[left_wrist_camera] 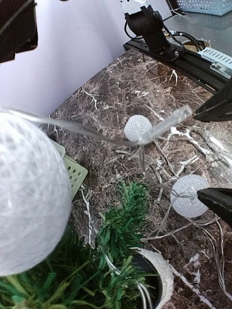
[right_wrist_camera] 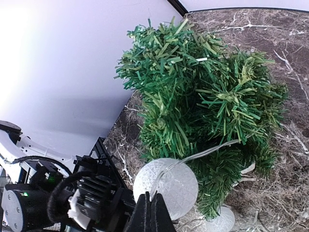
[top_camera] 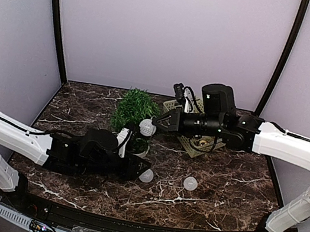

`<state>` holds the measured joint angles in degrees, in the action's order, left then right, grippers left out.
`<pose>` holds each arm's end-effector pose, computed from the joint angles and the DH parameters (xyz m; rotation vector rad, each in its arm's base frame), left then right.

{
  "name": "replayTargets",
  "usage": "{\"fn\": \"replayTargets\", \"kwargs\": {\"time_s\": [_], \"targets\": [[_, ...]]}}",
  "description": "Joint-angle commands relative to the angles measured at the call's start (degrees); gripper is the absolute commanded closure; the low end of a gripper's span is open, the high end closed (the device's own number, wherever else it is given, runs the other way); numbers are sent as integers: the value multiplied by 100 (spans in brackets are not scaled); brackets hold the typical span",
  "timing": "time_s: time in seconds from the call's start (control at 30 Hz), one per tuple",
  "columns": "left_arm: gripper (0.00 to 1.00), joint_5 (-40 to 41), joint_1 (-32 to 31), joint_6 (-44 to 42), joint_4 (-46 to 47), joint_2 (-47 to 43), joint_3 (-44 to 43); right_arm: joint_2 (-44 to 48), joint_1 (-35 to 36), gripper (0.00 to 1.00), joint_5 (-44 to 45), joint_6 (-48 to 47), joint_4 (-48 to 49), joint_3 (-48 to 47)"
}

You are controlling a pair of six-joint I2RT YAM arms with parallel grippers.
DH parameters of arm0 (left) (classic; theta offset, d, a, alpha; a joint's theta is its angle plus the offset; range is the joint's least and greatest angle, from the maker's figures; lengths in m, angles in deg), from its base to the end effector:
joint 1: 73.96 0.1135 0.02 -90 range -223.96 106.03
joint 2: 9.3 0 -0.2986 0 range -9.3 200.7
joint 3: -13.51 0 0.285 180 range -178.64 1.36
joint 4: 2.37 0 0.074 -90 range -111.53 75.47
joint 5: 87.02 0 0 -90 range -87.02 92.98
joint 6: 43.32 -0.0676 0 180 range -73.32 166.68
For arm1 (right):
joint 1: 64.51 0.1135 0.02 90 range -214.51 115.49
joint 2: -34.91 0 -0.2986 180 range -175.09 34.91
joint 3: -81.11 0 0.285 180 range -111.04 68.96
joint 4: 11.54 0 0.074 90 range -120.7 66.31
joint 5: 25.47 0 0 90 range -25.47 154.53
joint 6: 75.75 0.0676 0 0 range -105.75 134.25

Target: Decorate the small christmas tree

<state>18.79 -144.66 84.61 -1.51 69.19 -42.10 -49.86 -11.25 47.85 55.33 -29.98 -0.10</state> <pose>0.1337 -0.3260 0.2432 0.3966 2.0333 -0.9625 0.2272 0.3369 0.3412 -0.4478 2.1552 1.3019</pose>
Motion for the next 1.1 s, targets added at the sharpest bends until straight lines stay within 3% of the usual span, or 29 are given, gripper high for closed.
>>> {"fn": "replayTargets", "kwargs": {"time_s": [0.0,0.27,0.43,0.77,1.07], "targets": [[52,115,38,-127,609,235,-94,169,45,100,-75,79,332,-2],[54,467,38,-313,804,600,-102,233,45,100,-184,150,438,15],[65,455,43,-384,906,815,-161,233,49,100,-220,196,461,-2],[73,769,47,-448,817,1103,-320,328,45,100,-258,264,522,72],[91,938,56,-580,825,1196,-476,357,45,100,-240,268,501,85]]}}
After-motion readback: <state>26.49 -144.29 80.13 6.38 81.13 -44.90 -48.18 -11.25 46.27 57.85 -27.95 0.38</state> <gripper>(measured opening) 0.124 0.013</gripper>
